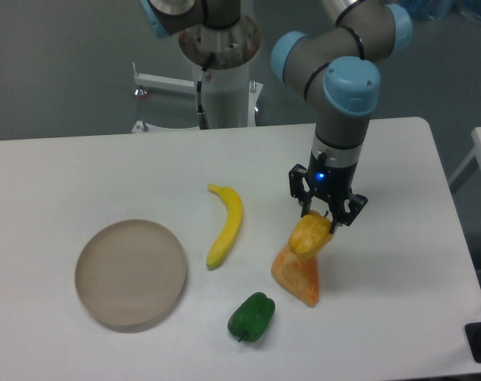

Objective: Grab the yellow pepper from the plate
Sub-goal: 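Lift the yellow pepper and carry it toward the orange bread slice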

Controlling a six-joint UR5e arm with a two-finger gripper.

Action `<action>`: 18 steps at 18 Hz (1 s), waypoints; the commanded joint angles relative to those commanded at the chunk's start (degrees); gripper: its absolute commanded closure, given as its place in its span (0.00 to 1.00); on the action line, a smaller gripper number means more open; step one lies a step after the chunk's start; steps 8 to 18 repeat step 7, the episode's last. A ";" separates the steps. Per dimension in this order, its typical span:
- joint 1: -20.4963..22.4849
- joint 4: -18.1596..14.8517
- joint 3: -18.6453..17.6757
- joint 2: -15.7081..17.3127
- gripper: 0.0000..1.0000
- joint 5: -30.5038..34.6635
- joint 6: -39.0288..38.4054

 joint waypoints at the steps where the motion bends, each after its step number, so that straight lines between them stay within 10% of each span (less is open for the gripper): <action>1: 0.09 0.00 0.18 -0.09 0.50 0.00 0.00; 18: 0.09 0.00 0.97 -0.79 0.50 0.00 0.00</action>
